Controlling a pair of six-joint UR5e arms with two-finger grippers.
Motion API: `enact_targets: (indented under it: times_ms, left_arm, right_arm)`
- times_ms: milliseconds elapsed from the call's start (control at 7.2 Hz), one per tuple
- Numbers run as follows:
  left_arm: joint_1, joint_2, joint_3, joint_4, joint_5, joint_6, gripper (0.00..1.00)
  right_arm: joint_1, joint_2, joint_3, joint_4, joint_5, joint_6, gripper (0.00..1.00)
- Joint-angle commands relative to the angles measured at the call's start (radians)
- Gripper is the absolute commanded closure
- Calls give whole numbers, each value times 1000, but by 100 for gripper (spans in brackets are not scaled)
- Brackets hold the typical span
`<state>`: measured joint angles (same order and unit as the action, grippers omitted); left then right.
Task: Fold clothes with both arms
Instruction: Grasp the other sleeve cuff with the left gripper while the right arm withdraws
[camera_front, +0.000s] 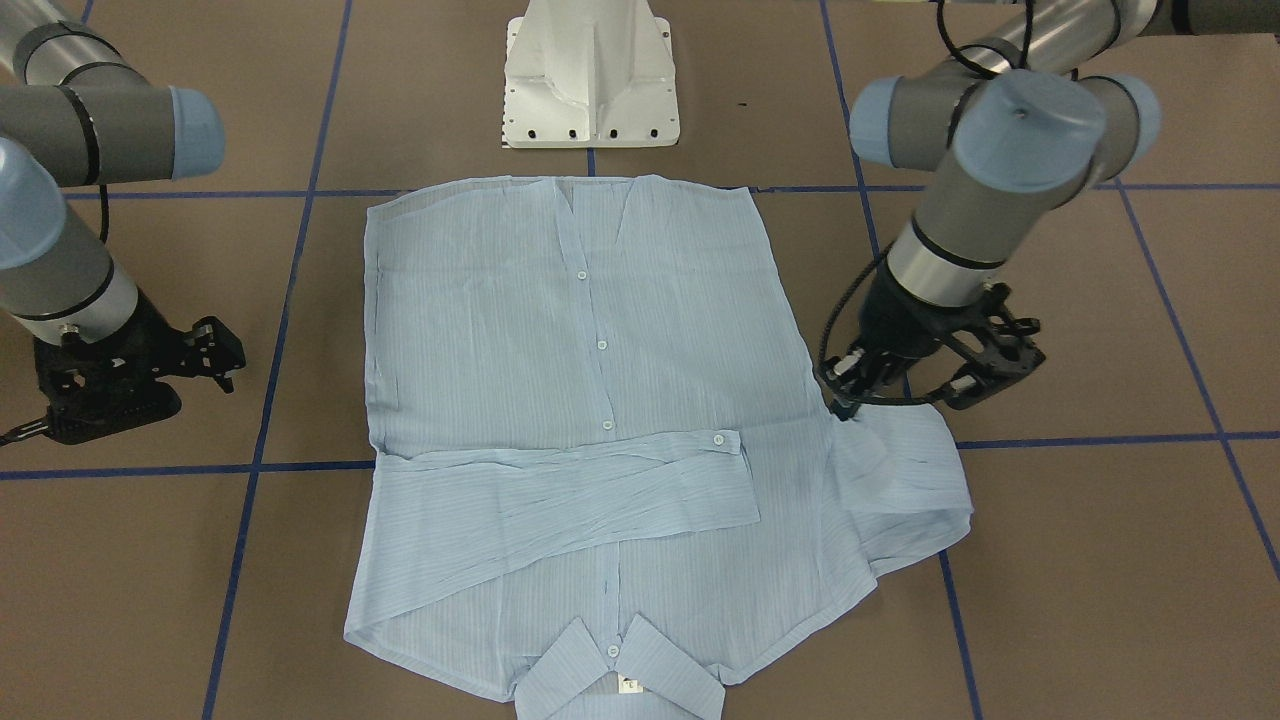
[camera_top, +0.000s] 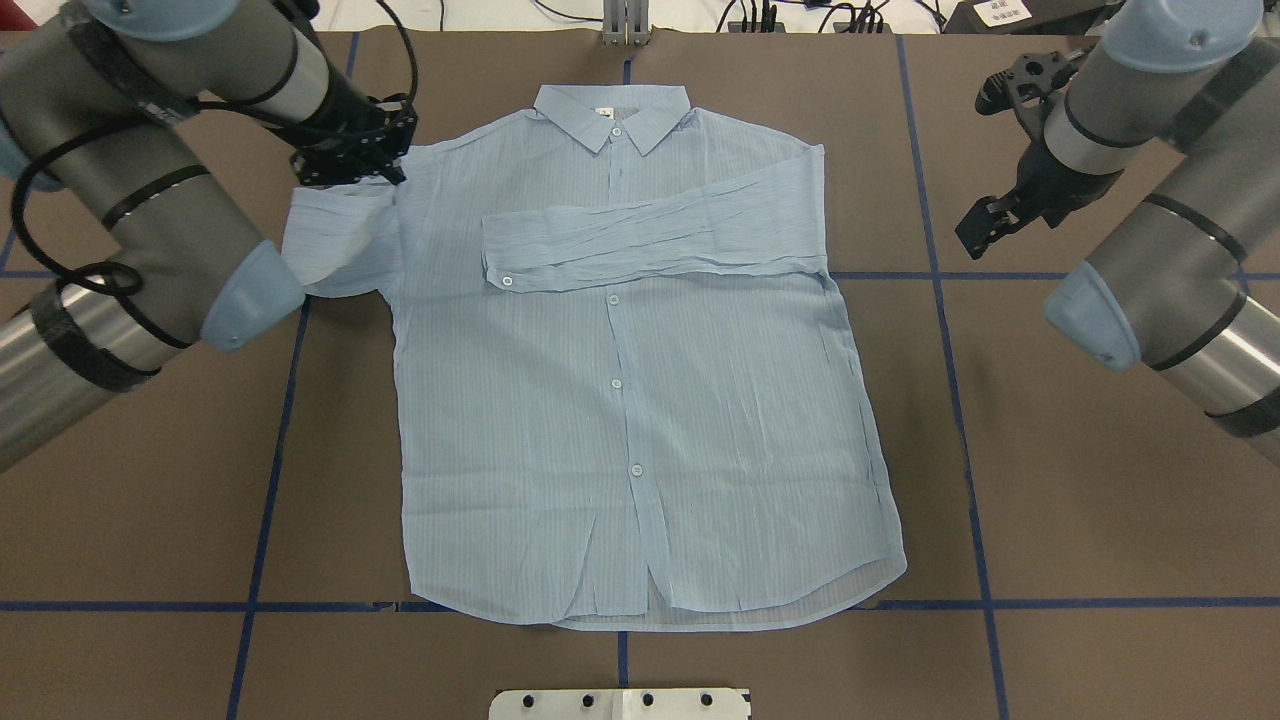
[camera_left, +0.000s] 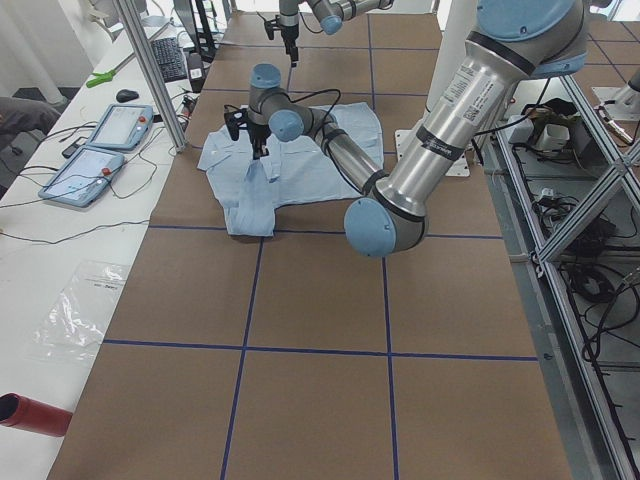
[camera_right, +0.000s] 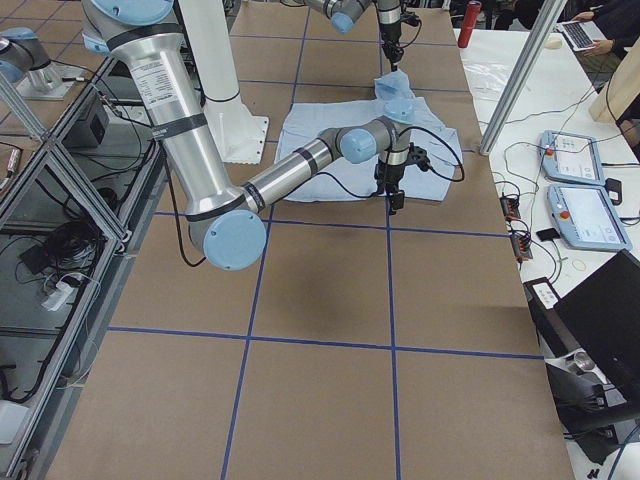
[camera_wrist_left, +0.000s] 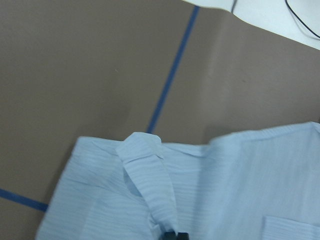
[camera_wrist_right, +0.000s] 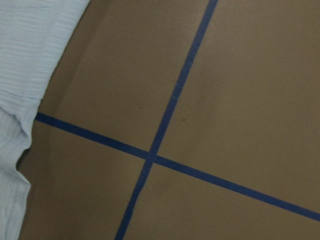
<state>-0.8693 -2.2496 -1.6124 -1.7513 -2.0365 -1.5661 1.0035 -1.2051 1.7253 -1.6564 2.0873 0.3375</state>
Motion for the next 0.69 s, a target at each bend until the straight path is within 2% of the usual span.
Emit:
enact_targets:
  times_ms: [0, 139, 278, 556]
  left_arm:
    - [68, -224, 176, -20, 2, -283, 100]
    - [75, -284, 242, -60, 4, -369, 100]
    - [73, -297, 268, -113, 4, -453, 100]
    - [75, -317, 273, -145, 4, -553, 100]
  right_arm:
    - [46, -60, -6, 52, 29, -55, 1]
    - [58, -88, -10, 91, 58, -55, 1]
    - [64, -97, -16, 105, 60, -55, 0]
    - [66, -97, -27, 106, 60, -57, 1]
